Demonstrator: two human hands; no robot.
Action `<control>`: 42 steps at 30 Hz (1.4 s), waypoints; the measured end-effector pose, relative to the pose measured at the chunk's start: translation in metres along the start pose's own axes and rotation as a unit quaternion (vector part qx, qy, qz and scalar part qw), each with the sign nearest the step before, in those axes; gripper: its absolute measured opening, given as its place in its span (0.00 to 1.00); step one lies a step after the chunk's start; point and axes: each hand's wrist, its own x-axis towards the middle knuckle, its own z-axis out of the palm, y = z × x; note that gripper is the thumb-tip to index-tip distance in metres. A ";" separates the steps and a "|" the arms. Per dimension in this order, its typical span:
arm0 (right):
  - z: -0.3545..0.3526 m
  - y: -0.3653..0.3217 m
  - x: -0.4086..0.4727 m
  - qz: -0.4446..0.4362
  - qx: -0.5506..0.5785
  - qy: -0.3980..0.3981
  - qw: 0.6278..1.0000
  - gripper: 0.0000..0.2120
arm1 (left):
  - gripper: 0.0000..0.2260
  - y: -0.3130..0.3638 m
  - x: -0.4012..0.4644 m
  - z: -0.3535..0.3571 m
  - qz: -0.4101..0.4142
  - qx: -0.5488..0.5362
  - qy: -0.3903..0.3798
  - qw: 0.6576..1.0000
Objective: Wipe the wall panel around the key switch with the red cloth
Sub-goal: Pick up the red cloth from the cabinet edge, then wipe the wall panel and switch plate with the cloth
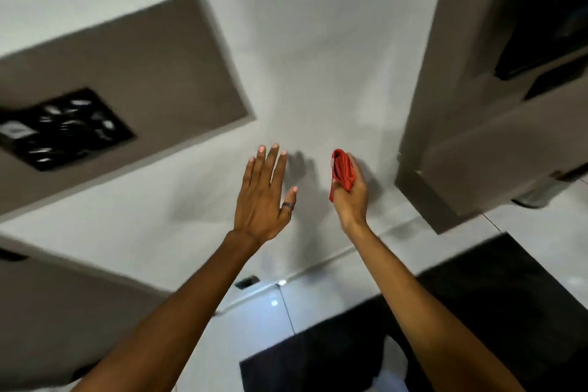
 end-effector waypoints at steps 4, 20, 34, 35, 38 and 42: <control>0.093 -0.052 -0.048 -0.180 0.042 -0.010 0.983 0.40 | 0.31 -0.070 -0.012 -0.085 -0.023 0.032 0.150 0.988; 0.313 -0.099 -0.127 -0.619 -0.247 -0.013 0.745 0.37 | 0.29 -0.307 -0.094 -0.249 -0.102 0.153 0.333 0.925; 0.360 -0.086 -0.082 -0.676 -0.150 0.209 0.690 0.20 | 0.30 -0.334 -0.060 -0.209 -0.083 0.247 0.398 0.880; 0.357 -0.082 -0.084 -0.691 -0.157 0.203 0.676 0.20 | 0.30 -0.334 -0.061 -0.207 -0.081 0.251 0.399 0.878; 0.335 -0.101 -0.055 -0.753 -0.212 0.197 0.592 0.22 | 0.30 -0.335 -0.058 -0.204 -0.076 0.251 0.408 0.875; 0.352 -0.087 -0.071 -0.682 -0.151 0.205 0.686 0.23 | 0.30 -0.338 -0.058 -0.202 -0.075 0.254 0.416 0.870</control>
